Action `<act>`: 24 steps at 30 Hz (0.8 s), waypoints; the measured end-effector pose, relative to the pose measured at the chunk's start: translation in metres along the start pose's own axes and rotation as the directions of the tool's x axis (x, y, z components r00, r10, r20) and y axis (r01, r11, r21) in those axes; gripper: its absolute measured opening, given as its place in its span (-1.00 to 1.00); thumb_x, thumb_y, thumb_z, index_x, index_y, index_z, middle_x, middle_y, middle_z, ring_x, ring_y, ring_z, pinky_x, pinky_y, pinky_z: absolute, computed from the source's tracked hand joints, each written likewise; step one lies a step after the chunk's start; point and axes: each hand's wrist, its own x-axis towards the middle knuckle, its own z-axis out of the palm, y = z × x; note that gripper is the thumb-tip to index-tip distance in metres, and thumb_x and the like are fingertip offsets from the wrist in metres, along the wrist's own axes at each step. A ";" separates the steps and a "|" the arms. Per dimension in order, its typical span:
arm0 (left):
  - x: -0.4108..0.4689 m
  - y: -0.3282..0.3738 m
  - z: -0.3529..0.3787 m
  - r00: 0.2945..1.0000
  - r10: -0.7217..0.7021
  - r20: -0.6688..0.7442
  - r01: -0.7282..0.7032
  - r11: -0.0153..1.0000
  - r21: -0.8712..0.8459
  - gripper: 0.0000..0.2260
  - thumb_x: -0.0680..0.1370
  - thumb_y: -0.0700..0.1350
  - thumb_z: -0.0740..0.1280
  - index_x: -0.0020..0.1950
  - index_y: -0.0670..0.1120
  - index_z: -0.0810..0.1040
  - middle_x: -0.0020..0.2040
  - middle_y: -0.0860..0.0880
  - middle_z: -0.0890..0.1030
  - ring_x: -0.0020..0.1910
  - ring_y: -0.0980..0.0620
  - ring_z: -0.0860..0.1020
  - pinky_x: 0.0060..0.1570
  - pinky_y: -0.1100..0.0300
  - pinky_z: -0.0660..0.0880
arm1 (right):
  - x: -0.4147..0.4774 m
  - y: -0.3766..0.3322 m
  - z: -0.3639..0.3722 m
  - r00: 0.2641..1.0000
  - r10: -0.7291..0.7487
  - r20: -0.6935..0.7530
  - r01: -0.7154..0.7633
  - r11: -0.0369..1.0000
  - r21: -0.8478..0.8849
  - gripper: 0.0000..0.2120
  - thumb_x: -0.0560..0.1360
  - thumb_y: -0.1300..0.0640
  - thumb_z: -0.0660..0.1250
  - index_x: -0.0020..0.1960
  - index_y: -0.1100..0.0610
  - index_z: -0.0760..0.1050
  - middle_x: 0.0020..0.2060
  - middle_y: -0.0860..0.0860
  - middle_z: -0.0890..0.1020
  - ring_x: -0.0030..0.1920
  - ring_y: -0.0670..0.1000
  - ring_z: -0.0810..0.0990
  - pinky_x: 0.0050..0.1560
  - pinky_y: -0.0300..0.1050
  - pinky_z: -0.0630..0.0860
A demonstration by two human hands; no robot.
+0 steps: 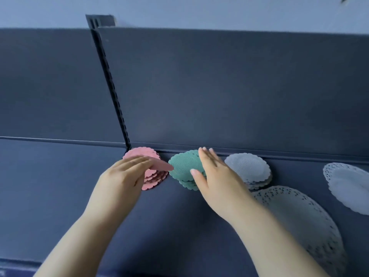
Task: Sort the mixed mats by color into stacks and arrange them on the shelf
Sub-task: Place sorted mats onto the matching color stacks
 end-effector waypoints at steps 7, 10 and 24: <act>0.019 -0.101 -0.025 0.992 0.026 0.120 -0.037 0.995 0.088 -0.49 0.37 -0.40 0.19 0.07 0.15 0.61 0.04 0.22 0.61 0.05 0.16 0.57 -0.02 0.30 0.47 | 0.015 -0.073 0.045 0.996 0.089 -0.011 -0.087 0.990 0.113 -0.49 0.60 -0.09 -0.02 0.51 0.00 -0.02 0.50 -0.12 0.04 0.47 -0.18 -0.08 0.34 -0.35 -0.05; 0.018 -0.122 -0.004 0.901 -0.118 0.417 0.014 0.970 0.244 -0.54 0.39 -0.34 0.14 0.12 0.08 0.58 -0.07 0.06 0.60 -0.09 -0.02 0.57 -0.17 0.23 0.48 | 0.020 -0.082 0.052 0.986 0.164 -0.019 -0.160 0.979 0.130 -0.50 0.60 -0.08 -0.01 0.50 -0.01 -0.01 0.50 -0.12 0.05 0.47 -0.18 -0.06 0.33 -0.36 -0.02; -0.006 -0.128 0.009 0.917 0.076 0.391 -0.136 0.983 0.126 -0.69 0.26 -0.27 0.46 -0.05 0.00 0.66 -0.18 0.08 0.64 -0.22 -0.05 0.62 -0.58 0.12 0.50 | 0.027 -0.096 0.074 0.974 0.224 -0.001 -0.224 0.972 0.073 -0.51 0.60 -0.07 0.00 0.50 -0.01 0.03 0.49 -0.12 0.07 0.47 -0.19 -0.04 0.34 -0.36 -0.01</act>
